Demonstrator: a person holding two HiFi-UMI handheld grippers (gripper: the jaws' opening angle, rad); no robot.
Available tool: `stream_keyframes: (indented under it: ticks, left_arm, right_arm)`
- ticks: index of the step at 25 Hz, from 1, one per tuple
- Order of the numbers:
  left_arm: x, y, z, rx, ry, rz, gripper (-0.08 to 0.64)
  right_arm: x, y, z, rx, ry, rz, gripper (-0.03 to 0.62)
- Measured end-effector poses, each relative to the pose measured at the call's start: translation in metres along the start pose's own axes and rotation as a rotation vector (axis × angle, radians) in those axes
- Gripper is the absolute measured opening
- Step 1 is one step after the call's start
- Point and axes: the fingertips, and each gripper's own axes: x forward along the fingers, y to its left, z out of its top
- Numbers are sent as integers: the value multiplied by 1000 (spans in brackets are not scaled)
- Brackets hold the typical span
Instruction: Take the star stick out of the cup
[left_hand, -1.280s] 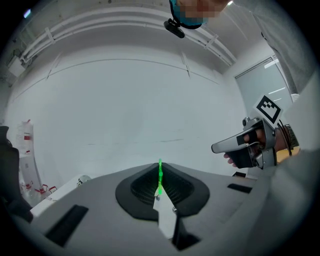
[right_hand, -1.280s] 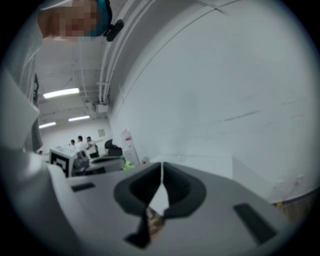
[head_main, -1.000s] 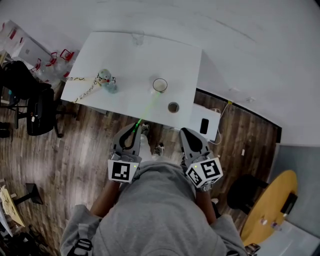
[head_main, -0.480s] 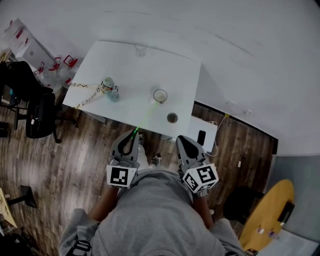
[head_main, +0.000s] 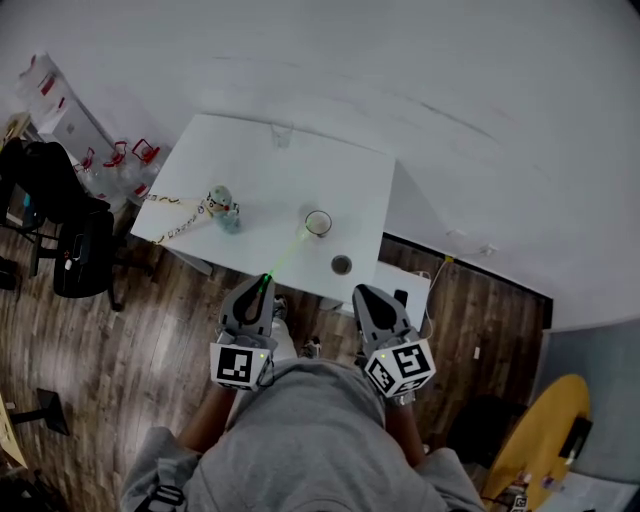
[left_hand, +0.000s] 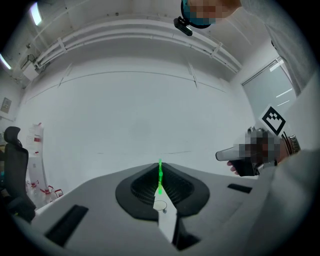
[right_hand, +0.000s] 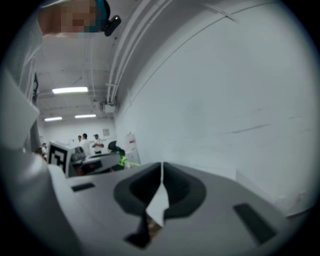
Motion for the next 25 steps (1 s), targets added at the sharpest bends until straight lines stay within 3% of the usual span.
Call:
stream_keyframes:
  ticks: [3,14,25]
  left_arm:
    - [4,4,8,26,-16,3,46]
    - [7,9,63,-6,-118,7,46]
    - [5,14,98,15,-191,4,46]
  right_arm:
    - [3,-2,13,-7,-26,-4,37]
    - [4,6,67,-121,-102,19,37]
    - [-5,4,103,-185,-160,5,37]
